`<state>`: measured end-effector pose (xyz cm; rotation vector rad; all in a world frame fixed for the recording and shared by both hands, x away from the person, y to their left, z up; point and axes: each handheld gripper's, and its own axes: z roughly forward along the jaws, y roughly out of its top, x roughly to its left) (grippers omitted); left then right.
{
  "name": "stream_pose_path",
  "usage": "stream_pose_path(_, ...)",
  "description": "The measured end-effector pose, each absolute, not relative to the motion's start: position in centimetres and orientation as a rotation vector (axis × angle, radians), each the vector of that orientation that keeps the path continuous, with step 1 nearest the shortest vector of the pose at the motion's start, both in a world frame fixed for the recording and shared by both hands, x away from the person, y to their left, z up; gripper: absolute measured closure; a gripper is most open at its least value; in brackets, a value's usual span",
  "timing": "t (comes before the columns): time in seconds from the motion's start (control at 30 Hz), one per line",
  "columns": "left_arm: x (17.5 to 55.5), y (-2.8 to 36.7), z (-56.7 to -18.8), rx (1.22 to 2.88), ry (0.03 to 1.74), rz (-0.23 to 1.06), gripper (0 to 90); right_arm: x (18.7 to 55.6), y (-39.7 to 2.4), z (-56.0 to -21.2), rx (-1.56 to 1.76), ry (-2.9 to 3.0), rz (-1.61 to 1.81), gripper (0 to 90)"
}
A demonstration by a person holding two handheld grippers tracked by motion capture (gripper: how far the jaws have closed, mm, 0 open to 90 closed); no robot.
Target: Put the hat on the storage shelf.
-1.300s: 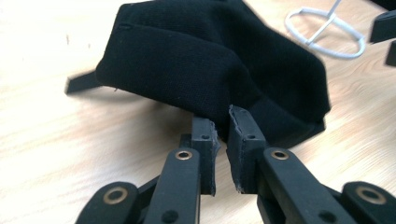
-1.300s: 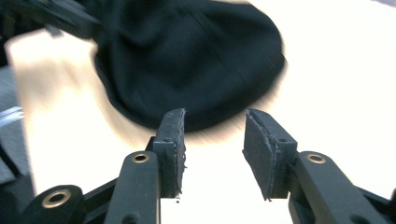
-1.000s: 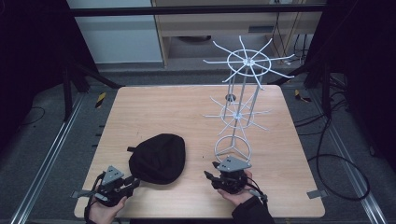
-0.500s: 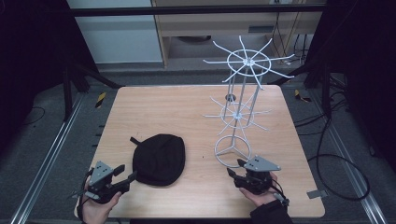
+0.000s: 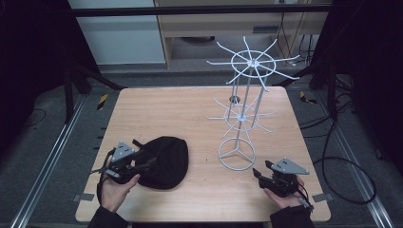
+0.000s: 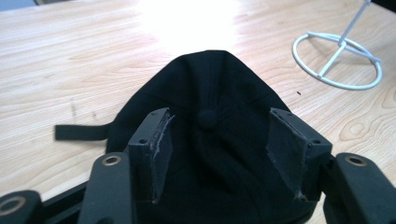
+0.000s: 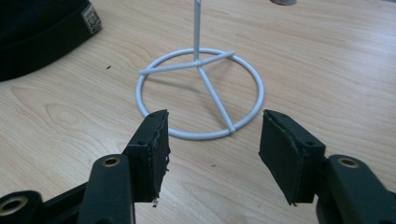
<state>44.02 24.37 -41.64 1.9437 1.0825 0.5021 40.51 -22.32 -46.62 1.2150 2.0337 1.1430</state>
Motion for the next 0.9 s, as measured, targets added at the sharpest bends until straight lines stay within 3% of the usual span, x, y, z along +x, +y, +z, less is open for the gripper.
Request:
stream_pose_path(0.6,47.0,21.9,-44.7,2.144,1.139,0.483,37.3,41.0,-22.4,-47.3,1.229,2.068,1.116,39.9)
stream_pose_path(0.7,47.4,21.7,-45.2,2.165,1.157,0.449,41.5,41.0,-22.5,-47.4,1.226,2.071,1.106,39.8)
stream_pose_path(0.8,47.4,21.4,-45.4,2.174,1.170,0.446,51.1,41.0,-22.5,-47.4,1.229,2.073,1.109,39.8)
stream_pose_path(0.87,47.4,21.3,-45.5,2.200,1.190,0.472,66.7,41.0,-22.5,-47.4,1.229,2.073,1.109,39.9)
stream_pose_path(0.9,47.6,21.6,-45.7,2.175,1.229,0.427,70.8,41.0,-22.5,-47.4,1.235,2.077,1.111,40.0)
